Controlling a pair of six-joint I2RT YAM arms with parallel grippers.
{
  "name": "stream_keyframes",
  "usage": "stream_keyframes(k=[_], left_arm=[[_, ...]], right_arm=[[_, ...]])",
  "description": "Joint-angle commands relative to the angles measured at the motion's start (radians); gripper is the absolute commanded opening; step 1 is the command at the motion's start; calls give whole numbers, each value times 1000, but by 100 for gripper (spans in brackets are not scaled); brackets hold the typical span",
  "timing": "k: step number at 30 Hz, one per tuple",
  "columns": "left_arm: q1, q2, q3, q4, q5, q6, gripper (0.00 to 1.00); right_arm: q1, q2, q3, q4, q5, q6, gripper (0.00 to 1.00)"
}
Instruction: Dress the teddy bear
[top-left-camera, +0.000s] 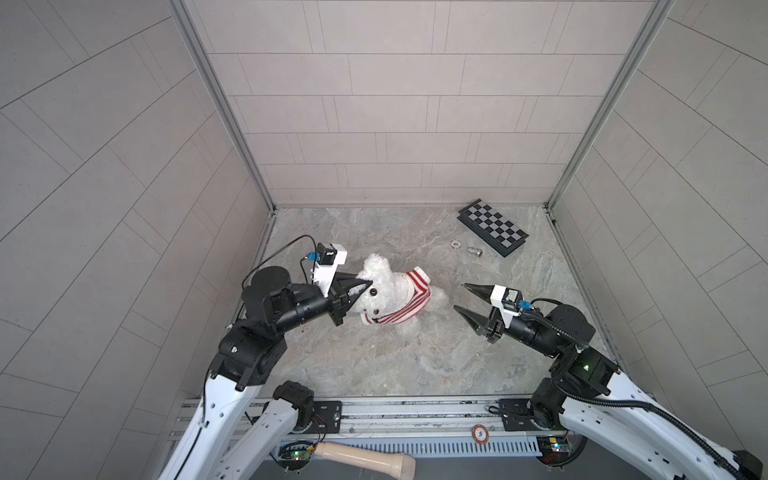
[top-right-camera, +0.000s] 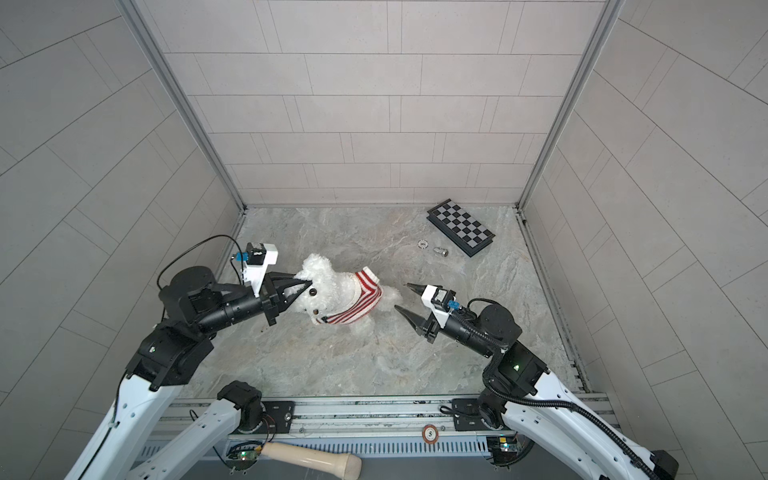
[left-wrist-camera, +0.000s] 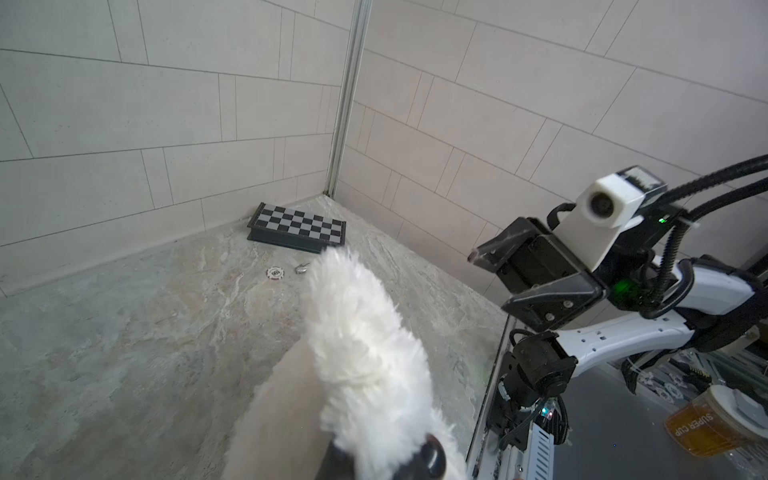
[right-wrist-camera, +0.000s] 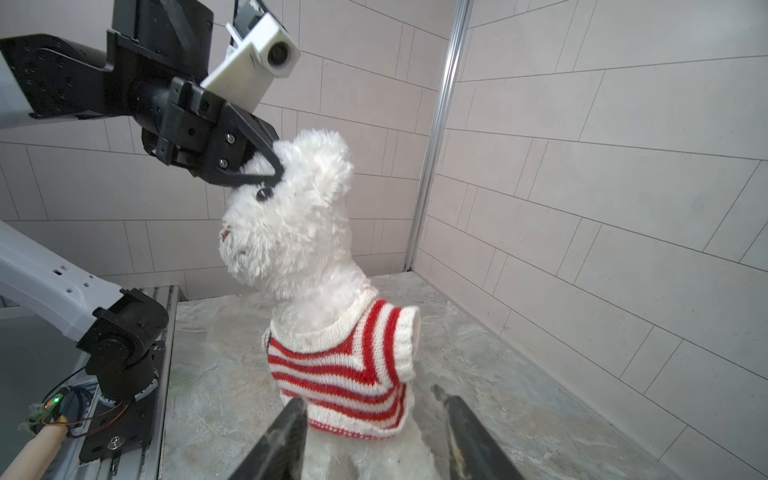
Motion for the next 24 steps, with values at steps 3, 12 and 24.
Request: stream_keyframes(k=[3,12,24], left_arm=[[-64,98,128,-170,-81,145,0],[-111,322,329,-365,-249,-12,0],[-107,515,119,147,148,-575,0]], right_arm=[[0,174,103,48,-84,-29,63],[-6,333,187,-11,63,31,68],[-69,282,137,-234,349,160,68]])
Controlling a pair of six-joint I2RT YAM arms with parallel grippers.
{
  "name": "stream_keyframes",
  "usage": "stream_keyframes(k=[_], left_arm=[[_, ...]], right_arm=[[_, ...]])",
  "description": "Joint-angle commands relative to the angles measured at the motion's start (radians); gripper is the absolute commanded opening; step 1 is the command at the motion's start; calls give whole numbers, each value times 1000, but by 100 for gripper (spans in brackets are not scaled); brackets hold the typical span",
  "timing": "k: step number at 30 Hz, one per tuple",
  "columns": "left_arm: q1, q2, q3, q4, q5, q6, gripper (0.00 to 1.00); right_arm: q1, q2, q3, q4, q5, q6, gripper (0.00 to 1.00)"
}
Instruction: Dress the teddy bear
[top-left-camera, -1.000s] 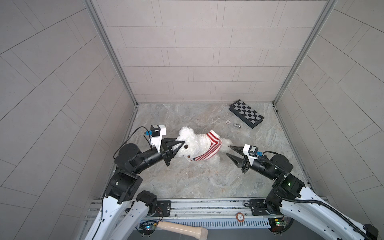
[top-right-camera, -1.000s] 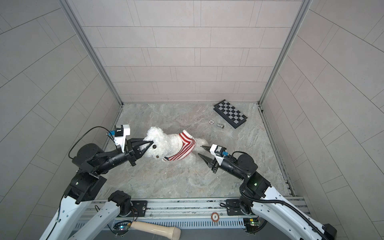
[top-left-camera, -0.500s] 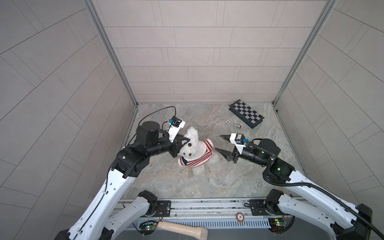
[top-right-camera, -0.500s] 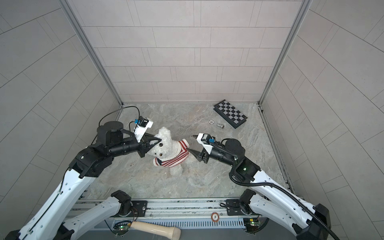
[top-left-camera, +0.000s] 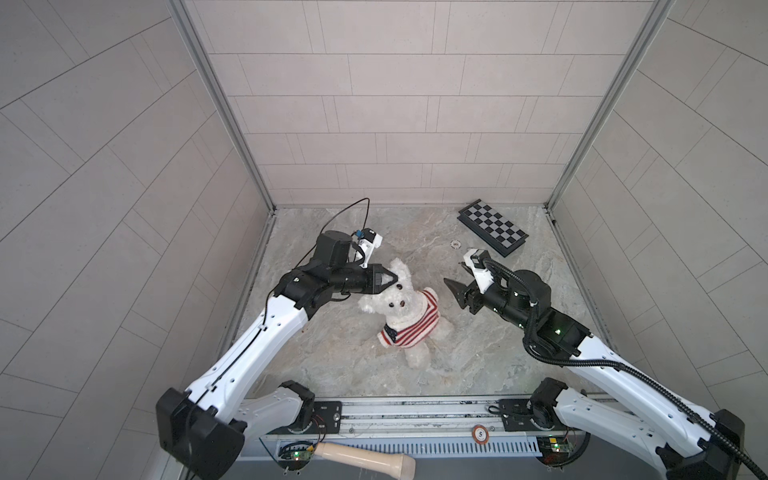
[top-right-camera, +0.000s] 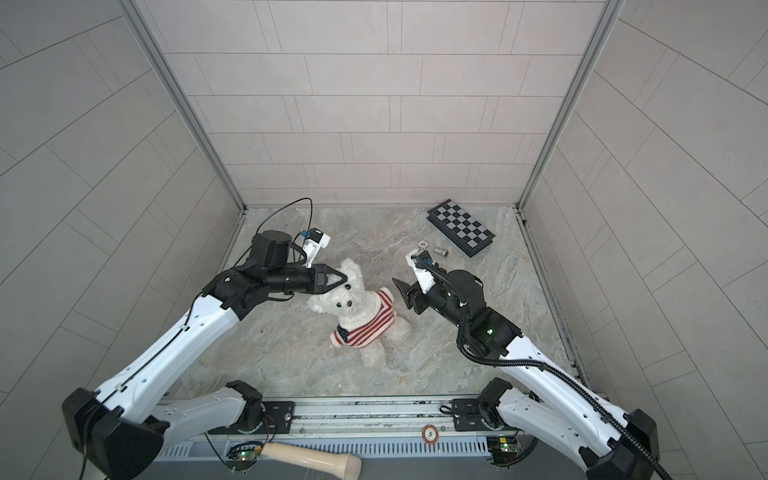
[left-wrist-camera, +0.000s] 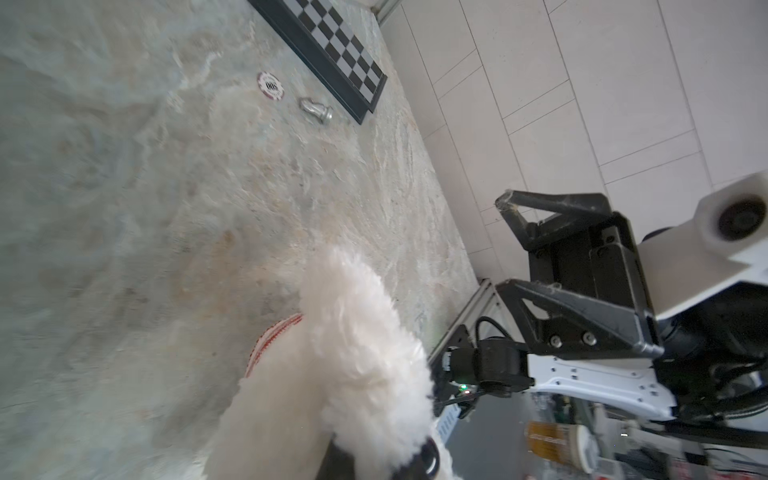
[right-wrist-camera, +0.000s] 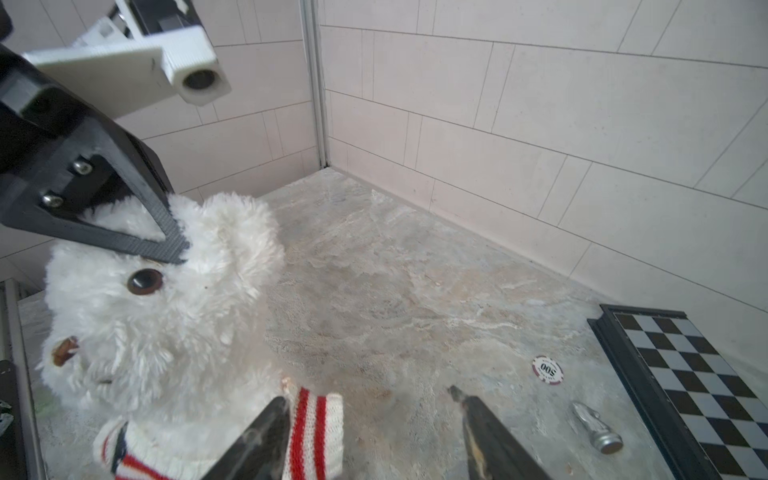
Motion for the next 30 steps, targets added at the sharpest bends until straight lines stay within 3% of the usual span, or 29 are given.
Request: stream_keyframes(k=[1,5,8,16,18,20,21,25,30], left_arm=[[-23,65,55,146,138,-91,0],[-26,183,105,35,47,55,0],[-25,273,96,64,-2,109,0],[6,462,64,335,-5,21,31],[30,456,49,372,-19,3,40],[52,431,32,393,-27,-7,62],[57,413,23,387,-36,3,68],[77,314,-46,382,-68,23,76],[90,158,-197,407,-92,15,79]], right_arm=[[-8,-4,-23,-48,56,43,68],[-55,20,-38,-44,44,73,68],[-82,36,-50,-25,31,90,68],[-113,116,-49,-10,-25,104,68],[-114,139,-44,-27,-40,100,68],[-113,162,-39,-42,-68,92,68],[-112,172,-39,-46,-84,93,68],[-86,244,-7,-63,-152,86,70],[-12,374,110,-140,-167,22,72]])
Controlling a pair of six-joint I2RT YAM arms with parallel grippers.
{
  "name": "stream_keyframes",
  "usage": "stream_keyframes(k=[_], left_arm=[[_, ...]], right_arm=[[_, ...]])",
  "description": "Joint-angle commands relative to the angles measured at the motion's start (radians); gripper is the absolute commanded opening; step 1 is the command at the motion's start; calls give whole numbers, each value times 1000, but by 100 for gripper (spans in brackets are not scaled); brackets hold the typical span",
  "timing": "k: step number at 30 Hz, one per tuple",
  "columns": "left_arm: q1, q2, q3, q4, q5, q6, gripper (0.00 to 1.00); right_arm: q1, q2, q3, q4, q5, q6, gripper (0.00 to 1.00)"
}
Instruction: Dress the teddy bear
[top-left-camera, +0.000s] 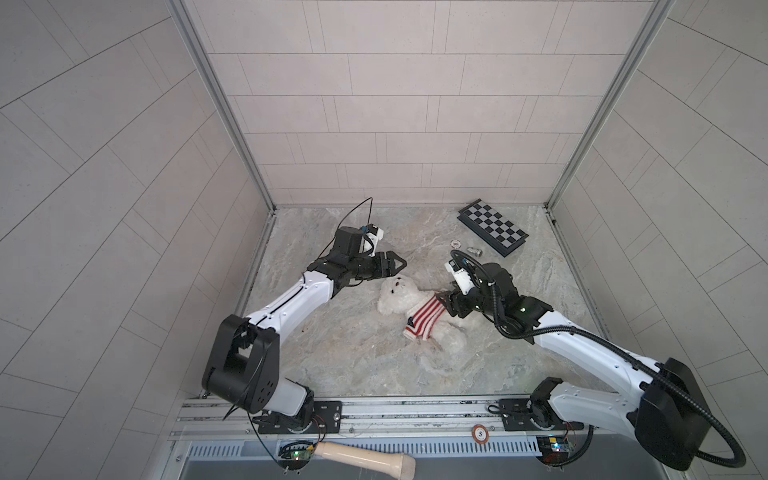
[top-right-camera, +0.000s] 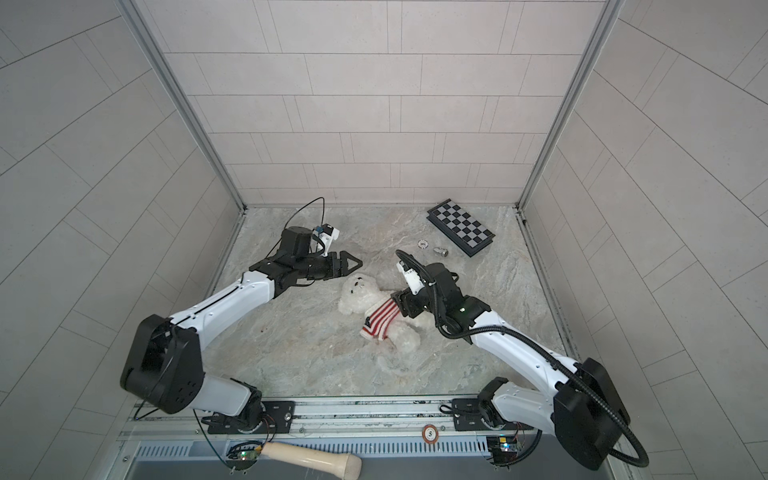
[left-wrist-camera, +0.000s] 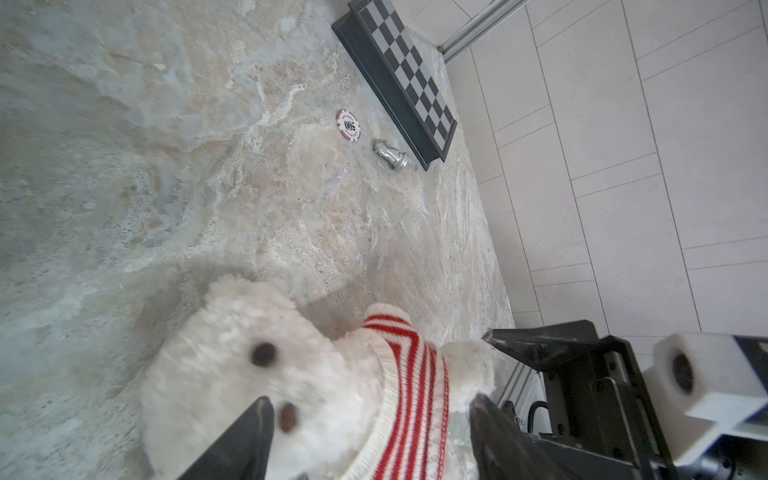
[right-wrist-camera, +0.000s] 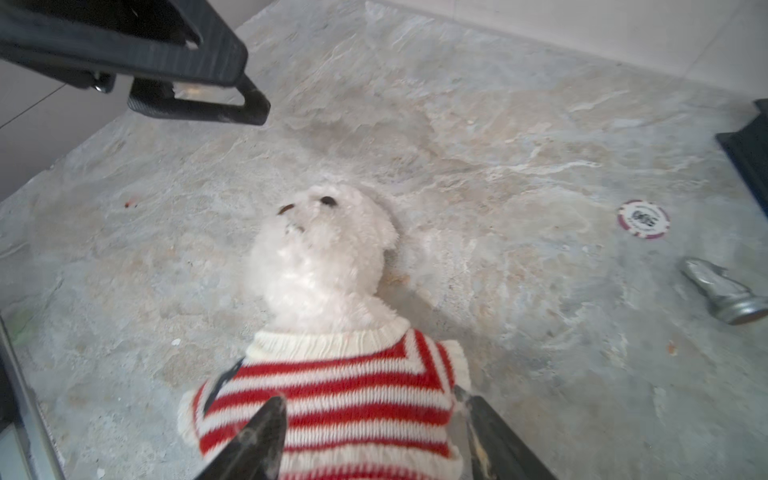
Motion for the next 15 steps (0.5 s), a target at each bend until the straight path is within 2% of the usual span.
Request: stream_keyframes(k=[1,4,7,15], left_arm=[[22,-122,-127,57,-20,-16,80],[74,-252,-244,99,-19,-54,84],[106,-385,-332,62,-53,-43,88],[172,-597,-527,154,-55,-121,88]], right_arm=[[42,70,97,-59,-37,-62,73],[56,144,159,-102,-49,-90,76],[70,213,241,-155,-49,-99,84],[88,460,495,-388,0,-155,87]])
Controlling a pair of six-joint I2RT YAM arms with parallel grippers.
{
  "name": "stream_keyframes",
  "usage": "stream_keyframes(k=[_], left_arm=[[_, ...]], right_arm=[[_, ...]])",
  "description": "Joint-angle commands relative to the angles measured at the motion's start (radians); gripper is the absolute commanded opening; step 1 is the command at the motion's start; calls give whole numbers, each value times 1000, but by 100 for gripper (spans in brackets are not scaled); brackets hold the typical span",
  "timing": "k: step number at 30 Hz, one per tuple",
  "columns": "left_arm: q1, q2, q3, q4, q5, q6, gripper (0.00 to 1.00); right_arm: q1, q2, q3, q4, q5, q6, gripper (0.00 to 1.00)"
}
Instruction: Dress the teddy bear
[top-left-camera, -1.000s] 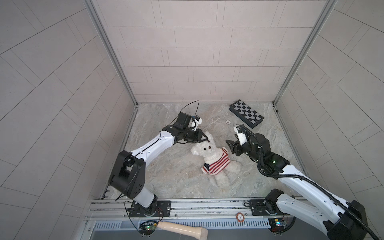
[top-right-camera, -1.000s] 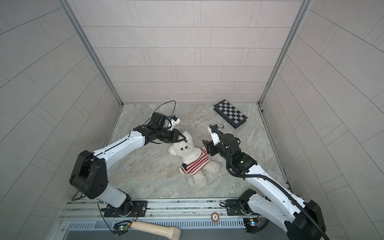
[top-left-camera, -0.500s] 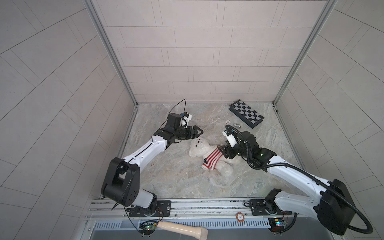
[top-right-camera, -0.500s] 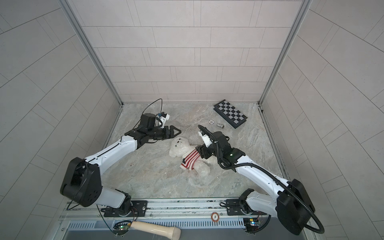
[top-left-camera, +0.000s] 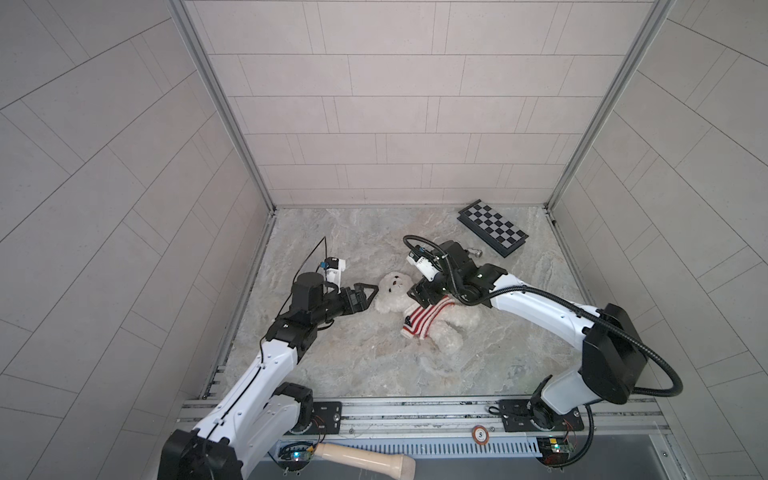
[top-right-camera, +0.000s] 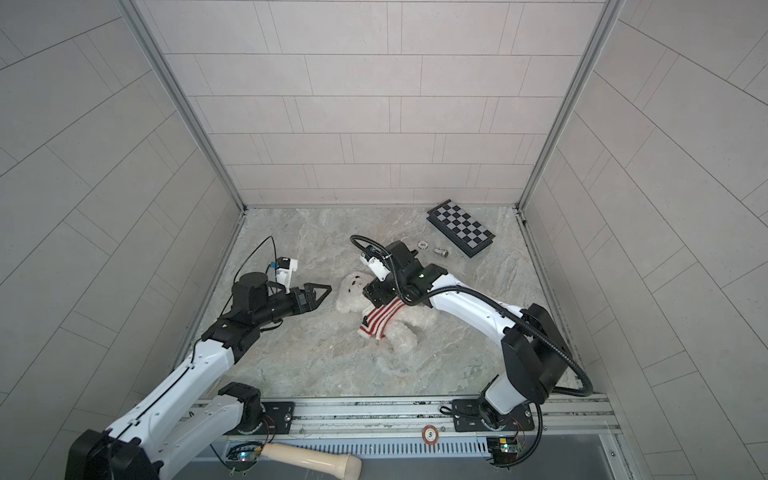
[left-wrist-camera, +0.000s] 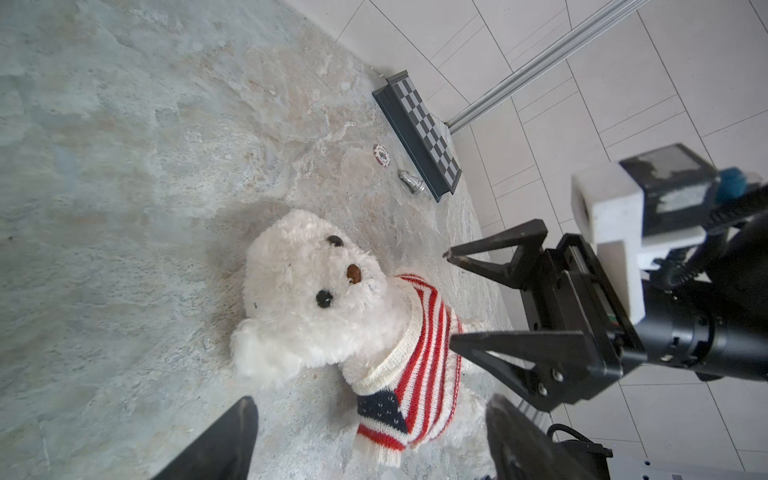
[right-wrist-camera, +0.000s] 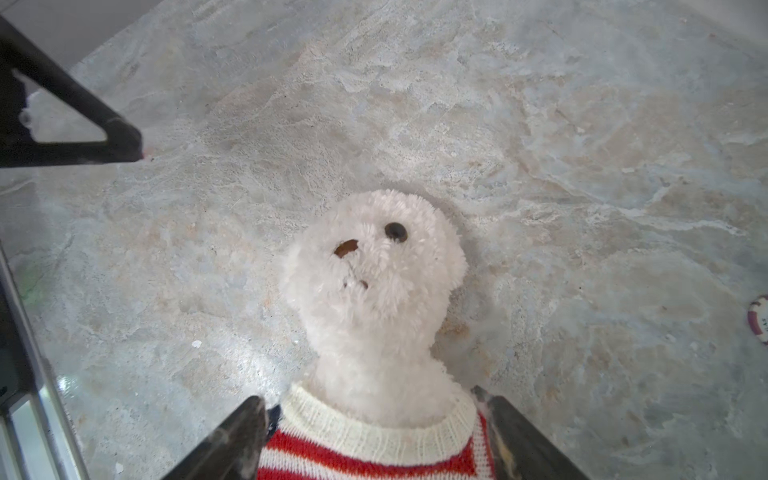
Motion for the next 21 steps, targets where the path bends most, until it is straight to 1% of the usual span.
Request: stream_keyframes(k=[1,3,7,10,13,17,21], left_arm=[[32,-56,-60,81,-8,-40,88],[51,-79,-92,115,-7,-52,87],[74,-87,-116,151,-1,-52,87],[77,-85,-114,170,6,-46,87],[82,-78,-105,172,10,-31,87],[105,-58,-110,182,24,-21,88],[114,-33,-109,178,42,-5,86]], right_arm=[[26,91,102,-192,38,-51,87],[34,142,156,-260,68,-49,88],[36,226,241,-360,88,-62,88],[44,283,277,-369,98,-54,88],[46,338,306,-379,137,-40,86],[46,363,302,-348,175,-27,84],[46,387,296,-328,174,-5,78]])
